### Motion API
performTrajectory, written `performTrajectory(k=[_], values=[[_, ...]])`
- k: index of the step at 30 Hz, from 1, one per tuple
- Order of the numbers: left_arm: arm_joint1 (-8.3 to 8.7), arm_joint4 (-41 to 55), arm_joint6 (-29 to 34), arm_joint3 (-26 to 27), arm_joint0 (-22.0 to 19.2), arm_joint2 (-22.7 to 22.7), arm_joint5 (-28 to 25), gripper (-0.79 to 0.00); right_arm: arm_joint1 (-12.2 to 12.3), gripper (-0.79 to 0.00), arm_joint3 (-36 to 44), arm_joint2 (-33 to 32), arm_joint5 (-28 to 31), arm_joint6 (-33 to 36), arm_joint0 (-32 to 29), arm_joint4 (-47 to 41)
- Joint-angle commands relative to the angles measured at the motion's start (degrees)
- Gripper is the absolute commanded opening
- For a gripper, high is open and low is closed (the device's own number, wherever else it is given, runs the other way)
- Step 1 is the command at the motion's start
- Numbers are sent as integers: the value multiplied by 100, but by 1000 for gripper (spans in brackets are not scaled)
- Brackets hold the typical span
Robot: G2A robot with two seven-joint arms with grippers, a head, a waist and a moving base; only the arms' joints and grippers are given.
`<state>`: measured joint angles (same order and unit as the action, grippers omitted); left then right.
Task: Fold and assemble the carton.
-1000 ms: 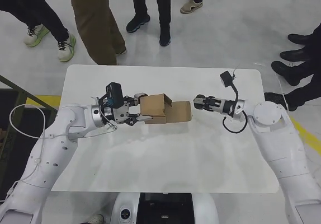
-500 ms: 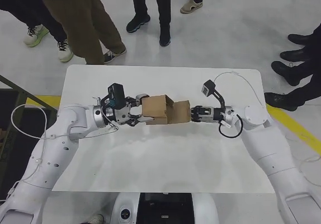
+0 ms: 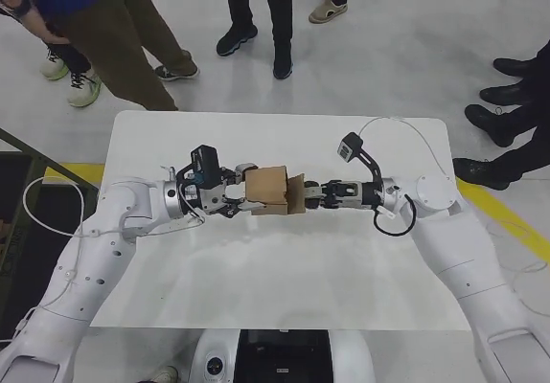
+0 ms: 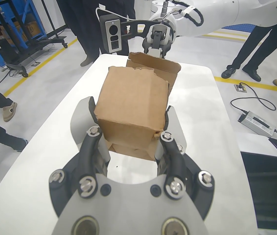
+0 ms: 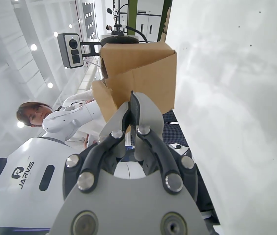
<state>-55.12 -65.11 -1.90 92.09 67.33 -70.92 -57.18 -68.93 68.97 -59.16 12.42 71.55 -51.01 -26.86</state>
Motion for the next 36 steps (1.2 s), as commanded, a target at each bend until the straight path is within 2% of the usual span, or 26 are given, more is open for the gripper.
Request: performTrajectory(k=[1, 3, 10, 23, 36], values=[[0, -32, -13, 9, 7, -1, 12, -440, 2, -711, 18, -8, -5, -22, -10, -10], [0, -68, -18, 16, 16, -1, 22, -440, 7, -616, 40, -15, -6, -25, -21, -7], [1, -156, -39, 30, 46, 0, 57, -440, 20, -613, 90, -26, -14, -7, -56, -19], [2, -247, -44, 55, 79, 1, 111, -437, 34, -619, 198, -3, -11, -58, -47, 106], [2, -328, -69, 167, 135, 19, 136, -443, 19, -714, 325, 77, -114, -339, -16, 231]])
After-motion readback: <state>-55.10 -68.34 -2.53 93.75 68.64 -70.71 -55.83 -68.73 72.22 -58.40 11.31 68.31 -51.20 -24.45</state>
